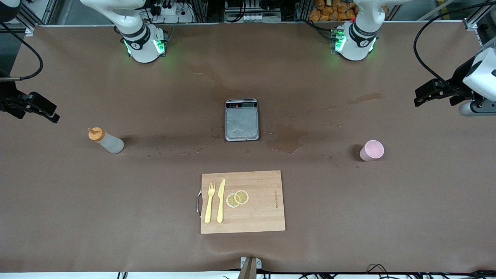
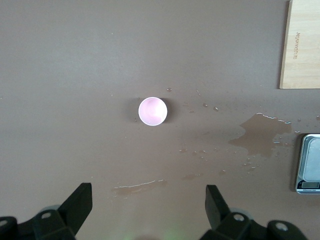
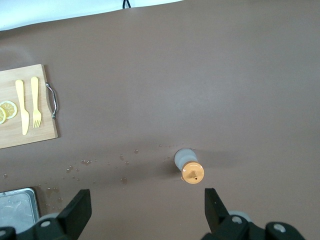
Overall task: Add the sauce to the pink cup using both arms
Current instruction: 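Reach the left gripper down to the pink cup and grasp it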
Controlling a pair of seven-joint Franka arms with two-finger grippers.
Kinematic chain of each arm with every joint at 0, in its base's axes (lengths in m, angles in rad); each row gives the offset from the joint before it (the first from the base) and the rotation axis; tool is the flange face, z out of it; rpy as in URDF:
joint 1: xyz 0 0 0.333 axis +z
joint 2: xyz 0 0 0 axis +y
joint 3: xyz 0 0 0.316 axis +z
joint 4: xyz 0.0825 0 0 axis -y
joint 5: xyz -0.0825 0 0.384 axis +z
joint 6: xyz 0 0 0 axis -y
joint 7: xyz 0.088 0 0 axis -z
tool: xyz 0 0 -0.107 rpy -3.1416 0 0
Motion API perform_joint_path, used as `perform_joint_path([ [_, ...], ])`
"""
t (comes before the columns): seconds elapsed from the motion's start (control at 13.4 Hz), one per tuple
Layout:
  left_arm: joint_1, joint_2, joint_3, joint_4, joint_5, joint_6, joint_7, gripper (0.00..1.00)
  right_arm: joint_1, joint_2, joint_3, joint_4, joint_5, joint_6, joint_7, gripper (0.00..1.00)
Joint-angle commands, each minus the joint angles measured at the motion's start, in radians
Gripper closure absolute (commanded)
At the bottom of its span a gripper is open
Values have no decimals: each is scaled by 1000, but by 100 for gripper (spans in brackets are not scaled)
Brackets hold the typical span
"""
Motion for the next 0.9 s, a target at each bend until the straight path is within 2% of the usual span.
perform_joint_path([
  [0.0,0,-16,-2,-5,19,-8,8,0,-16,0,10,5,2,-9,-10,0],
  [0.15,-3,-7,-2,28,7,-10,8,0,-16,0,10,5,2,-9,-10,0],
  [0.52,-7,111,0,18,19,35,17,0,-18,6,10,17,-12,-7,-13,0],
  [0.67,3,139,-2,-45,19,142,14,0,-27,6,8,16,-27,-1,-57,0],
  [0.82,4,180,-2,-118,19,237,19,0,-25,7,11,10,-87,4,-65,0],
])
